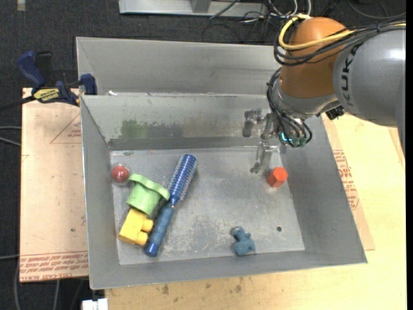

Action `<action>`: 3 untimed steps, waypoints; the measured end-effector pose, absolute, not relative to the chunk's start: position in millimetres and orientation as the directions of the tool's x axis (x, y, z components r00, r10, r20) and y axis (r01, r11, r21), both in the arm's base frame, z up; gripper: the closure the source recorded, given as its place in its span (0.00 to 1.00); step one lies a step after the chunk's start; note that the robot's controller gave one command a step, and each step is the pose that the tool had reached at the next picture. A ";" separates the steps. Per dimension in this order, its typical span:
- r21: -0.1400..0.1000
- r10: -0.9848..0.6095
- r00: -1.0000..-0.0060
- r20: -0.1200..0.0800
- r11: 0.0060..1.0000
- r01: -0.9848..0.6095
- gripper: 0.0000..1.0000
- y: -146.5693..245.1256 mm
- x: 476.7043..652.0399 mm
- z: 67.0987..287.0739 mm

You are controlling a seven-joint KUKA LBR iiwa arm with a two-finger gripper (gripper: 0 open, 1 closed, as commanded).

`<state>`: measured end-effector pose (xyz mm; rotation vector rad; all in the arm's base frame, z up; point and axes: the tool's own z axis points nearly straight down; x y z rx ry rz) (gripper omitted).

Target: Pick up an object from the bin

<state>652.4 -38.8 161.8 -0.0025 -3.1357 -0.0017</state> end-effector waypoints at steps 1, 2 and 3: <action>0.000 -0.395 -0.919 0.002 0.919 -0.395 0.00 -142.2 601.2 104.2; -0.003 -0.511 -0.859 -0.007 0.859 -0.511 0.00 -135.5 628.9 71.3; -0.001 -0.511 -0.859 -0.006 0.860 -0.511 1.00 -135.9 628.3 70.9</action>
Offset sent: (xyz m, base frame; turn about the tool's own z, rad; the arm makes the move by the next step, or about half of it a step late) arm -0.0504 -0.1013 -0.0563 -0.4143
